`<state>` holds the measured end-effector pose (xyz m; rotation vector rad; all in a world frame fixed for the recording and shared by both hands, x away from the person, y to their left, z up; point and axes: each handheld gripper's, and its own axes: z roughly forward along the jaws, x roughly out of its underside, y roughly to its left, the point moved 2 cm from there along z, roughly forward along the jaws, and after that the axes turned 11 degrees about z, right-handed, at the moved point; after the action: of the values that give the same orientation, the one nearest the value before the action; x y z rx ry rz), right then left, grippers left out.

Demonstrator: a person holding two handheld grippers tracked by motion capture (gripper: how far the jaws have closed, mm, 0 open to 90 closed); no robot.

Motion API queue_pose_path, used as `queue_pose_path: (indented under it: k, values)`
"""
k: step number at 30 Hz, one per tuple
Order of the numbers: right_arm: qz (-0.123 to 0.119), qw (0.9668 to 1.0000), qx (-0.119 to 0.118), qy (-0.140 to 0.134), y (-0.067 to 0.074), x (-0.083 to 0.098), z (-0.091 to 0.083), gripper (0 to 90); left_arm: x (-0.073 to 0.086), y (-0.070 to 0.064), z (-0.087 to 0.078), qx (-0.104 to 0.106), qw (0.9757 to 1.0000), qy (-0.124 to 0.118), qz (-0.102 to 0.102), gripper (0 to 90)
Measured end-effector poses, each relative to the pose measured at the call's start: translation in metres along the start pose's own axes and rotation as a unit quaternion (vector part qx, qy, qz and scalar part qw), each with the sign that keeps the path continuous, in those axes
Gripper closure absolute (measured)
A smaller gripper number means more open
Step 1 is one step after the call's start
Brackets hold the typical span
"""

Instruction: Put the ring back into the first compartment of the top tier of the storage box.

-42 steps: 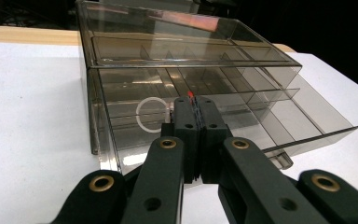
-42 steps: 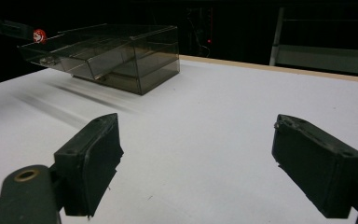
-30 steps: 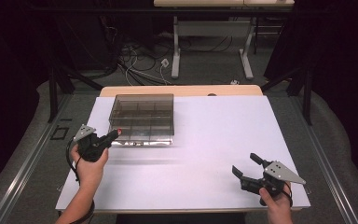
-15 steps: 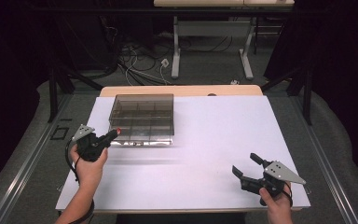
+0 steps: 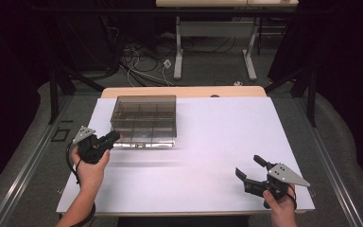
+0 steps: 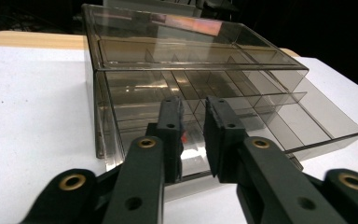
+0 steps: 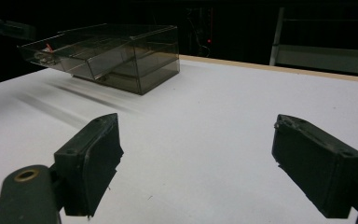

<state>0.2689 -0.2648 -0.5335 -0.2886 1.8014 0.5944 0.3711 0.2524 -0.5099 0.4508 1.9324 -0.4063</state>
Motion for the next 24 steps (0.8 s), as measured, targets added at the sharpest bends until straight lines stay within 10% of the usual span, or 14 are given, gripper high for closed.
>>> queue_pose_path:
  k: [24]
  values:
    - [0.004,1.0000,0.000,0.003,0.0004,0.0000,-0.0006,14.9,-0.0032,-0.0042,-0.0009,-0.014,0.9997,-0.016,0.009,50.2]
